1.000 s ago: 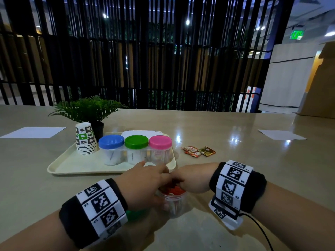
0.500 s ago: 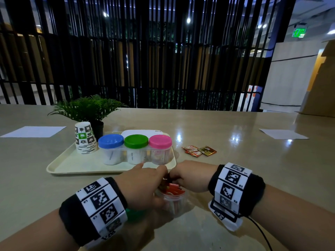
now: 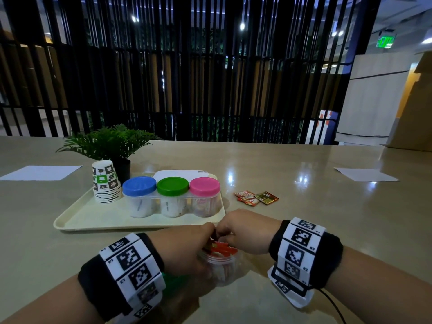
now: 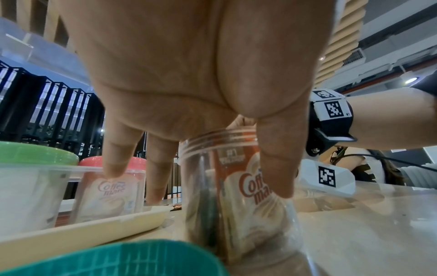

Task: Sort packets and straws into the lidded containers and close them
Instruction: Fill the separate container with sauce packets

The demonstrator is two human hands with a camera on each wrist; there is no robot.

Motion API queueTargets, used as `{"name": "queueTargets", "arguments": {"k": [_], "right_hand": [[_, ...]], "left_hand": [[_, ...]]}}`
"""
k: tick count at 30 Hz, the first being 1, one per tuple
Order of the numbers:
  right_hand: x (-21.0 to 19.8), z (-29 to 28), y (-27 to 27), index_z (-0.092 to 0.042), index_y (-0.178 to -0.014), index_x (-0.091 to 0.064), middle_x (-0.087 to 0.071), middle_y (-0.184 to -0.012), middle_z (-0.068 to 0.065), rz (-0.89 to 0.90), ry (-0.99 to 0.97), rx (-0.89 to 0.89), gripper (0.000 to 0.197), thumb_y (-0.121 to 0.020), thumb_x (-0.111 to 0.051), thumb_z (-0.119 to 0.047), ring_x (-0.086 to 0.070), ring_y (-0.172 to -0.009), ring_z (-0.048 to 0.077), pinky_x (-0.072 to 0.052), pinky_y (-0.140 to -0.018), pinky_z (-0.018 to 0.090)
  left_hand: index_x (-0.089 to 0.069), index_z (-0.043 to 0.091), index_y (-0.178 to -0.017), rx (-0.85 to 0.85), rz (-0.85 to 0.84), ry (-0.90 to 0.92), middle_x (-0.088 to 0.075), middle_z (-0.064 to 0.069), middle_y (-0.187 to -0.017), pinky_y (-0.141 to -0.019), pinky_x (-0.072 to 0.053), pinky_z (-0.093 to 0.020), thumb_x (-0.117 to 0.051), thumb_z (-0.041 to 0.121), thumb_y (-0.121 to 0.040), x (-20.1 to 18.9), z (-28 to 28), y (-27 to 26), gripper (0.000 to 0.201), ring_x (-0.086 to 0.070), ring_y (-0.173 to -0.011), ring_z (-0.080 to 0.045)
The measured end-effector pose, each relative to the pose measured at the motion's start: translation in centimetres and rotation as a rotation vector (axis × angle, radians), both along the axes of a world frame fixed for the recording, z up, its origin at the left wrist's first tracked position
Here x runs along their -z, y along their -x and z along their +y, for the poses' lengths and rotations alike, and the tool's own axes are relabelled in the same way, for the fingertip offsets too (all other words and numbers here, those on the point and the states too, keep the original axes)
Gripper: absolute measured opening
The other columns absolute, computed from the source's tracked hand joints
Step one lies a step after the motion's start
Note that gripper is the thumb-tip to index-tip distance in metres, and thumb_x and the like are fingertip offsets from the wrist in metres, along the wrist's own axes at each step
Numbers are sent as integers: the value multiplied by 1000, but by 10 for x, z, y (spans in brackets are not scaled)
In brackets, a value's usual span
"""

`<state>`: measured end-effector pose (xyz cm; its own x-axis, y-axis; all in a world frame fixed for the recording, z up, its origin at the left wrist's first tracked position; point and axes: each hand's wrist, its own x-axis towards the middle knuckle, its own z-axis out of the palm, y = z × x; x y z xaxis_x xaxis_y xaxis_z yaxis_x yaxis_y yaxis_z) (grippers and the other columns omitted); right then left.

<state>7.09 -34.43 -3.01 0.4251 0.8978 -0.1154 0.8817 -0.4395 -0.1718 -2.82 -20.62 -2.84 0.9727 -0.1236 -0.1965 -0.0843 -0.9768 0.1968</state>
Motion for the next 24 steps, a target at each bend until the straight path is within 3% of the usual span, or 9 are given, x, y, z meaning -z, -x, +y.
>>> {"name": "queueTargets", "arguments": {"k": [3,6,9,12,15,17,20,22,24], "right_hand": [[-13,-2,-7,-15,-109,-65,-67,-102,1,98,26,2,22,-98,-48,-23,-59,-92,13,-47,-83,28],[-27,-11,-28,-19,-110,-61,-71,-103,-6,408,-32,61,18,-98,-49,-23,-61,-103,7,-43,-96,30],[-35,-18,-62,-13,-102,-60,-73,-86,-2,535,-299,228,15,-99,-47,-21,-65,-83,11,-46,-89,35],[-37,-23,-107,-14,-94,-59,-69,-82,2,360,-361,438,12,-98,-49,-19,-60,-71,13,-48,-76,34],[-26,-28,-141,-15,-104,-57,-62,-103,2,50,-125,553,10,-96,-50,-16,-56,-86,15,-40,-68,23],[-14,-30,-153,-15,-121,-52,-57,-120,5,-61,47,598,25,-96,-50,-18,-53,-101,19,-40,-72,24],[4,-28,-164,-16,-140,-37,-47,-140,7,-115,215,589,47,-95,-52,-22,-49,-124,24,-39,-95,29],[15,-29,-166,-21,-142,-36,-49,-139,5,-115,242,598,52,-92,-52,-26,-50,-123,25,-40,-98,33],[23,-31,-165,-26,-135,-43,-56,-130,3,-148,211,609,51,-86,-52,-34,-55,-113,24,-45,-93,33]], "left_hand": [[-43,29,-134,33,13,-2,-57,10,-128,-98,-47,-26,-71,38,-84,-1,0,-3,58,-55,-111,-8],[-47,28,-132,59,4,-54,-58,8,-127,-97,-47,-27,-67,39,-87,0,0,-4,51,-55,-111,-10],[-49,29,-127,40,34,-42,-58,8,-125,-98,-47,-30,-68,41,-86,2,1,-4,47,-55,-110,-10],[-49,29,-127,38,56,-34,-59,8,-123,-98,-48,-32,-69,43,-85,0,0,-5,49,-56,-108,-10],[-49,28,-129,27,80,-26,-59,7,-123,-98,-48,-32,-68,46,-85,-1,0,-5,51,-56,-108,-11],[-48,28,-129,22,91,-22,-59,6,-124,-99,-47,-34,-68,46,-85,-1,0,-6,52,-56,-109,-12],[-48,27,-128,25,98,-25,-59,4,-124,-99,-47,-36,-68,44,-86,-2,1,-8,50,-56,-110,-13],[-48,27,-128,29,101,-27,-59,4,-124,-99,-47,-36,-67,44,-86,-2,1,-8,49,-56,-110,-14],[-48,27,-128,36,102,-21,-59,4,-125,-99,-47,-36,-67,45,-86,-1,2,-8,49,-56,-111,-14]]}}
